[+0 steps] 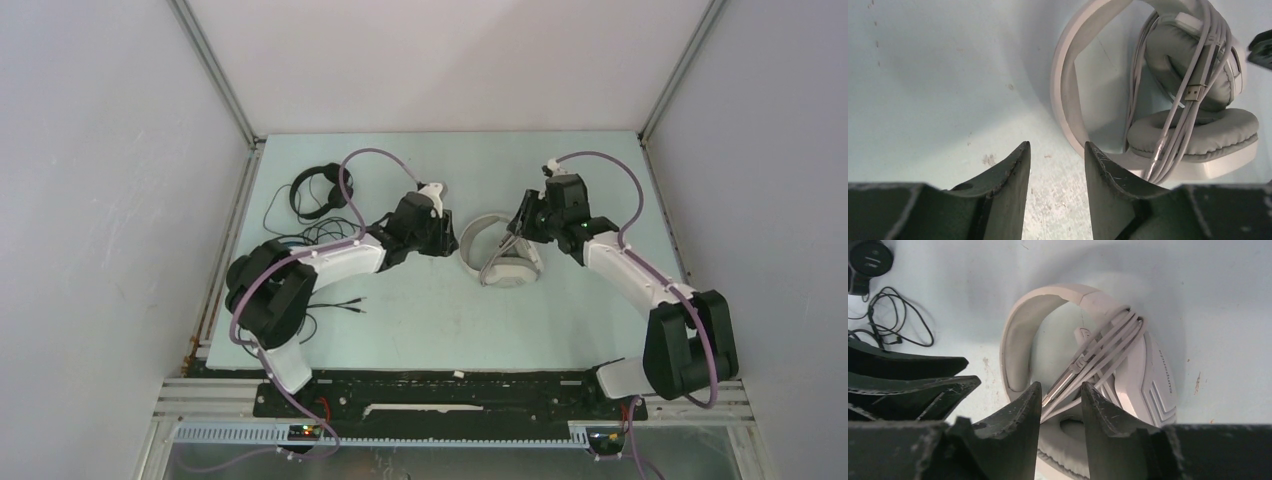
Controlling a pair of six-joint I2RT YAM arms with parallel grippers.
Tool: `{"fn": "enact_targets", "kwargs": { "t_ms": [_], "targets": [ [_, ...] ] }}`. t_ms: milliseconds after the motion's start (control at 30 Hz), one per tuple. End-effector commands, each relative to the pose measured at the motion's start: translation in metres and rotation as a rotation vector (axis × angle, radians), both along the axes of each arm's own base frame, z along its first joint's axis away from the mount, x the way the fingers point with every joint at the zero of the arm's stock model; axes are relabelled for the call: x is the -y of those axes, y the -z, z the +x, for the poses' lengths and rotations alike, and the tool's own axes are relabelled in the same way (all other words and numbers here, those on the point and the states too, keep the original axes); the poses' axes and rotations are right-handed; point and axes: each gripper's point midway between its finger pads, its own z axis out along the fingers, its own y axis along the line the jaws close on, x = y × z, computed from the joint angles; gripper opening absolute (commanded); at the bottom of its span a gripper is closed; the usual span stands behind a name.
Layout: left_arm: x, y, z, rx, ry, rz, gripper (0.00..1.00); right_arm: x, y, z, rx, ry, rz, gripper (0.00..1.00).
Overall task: Wrap the headphones
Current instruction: Place the headphones at the center of the board.
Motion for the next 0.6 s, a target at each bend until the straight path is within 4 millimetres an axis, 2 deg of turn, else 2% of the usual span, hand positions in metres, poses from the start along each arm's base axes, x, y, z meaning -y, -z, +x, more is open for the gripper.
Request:
{"fn": "enact_targets", "kwargs": {
  "t_ms": [0,167,300,400,467,567],
  "targets": [
    [0.007,-0.04,-0.005,0.073,0.018,-0.103,0.46,-0.001,-0.048,0.005,0.095,-0.035,0.018,0.4],
    [-0.002,-0.07,-0.007,0.126,0.004,-0.113,0.46,0.003,-0.056,-0.01,0.1,-0.075,-0.007,0.42],
    [-0.021,-0.107,-0.014,0.193,-0.029,-0.101,0.47,-0.011,-0.067,-0.034,0.138,-0.195,-0.055,0.43],
    [-0.055,-0.141,-0.019,0.293,-0.102,-0.05,0.49,-0.031,-0.067,-0.057,0.139,-0.32,-0.08,0.42],
    [-0.085,-0.155,-0.024,0.349,-0.167,0.03,0.49,-0.049,-0.064,-0.075,0.136,-0.421,-0.091,0.41],
    [-0.128,-0.181,-0.035,0.416,-0.275,0.097,0.51,-0.077,-0.051,-0.096,0.148,-0.552,-0.124,0.38]
  ]
}}
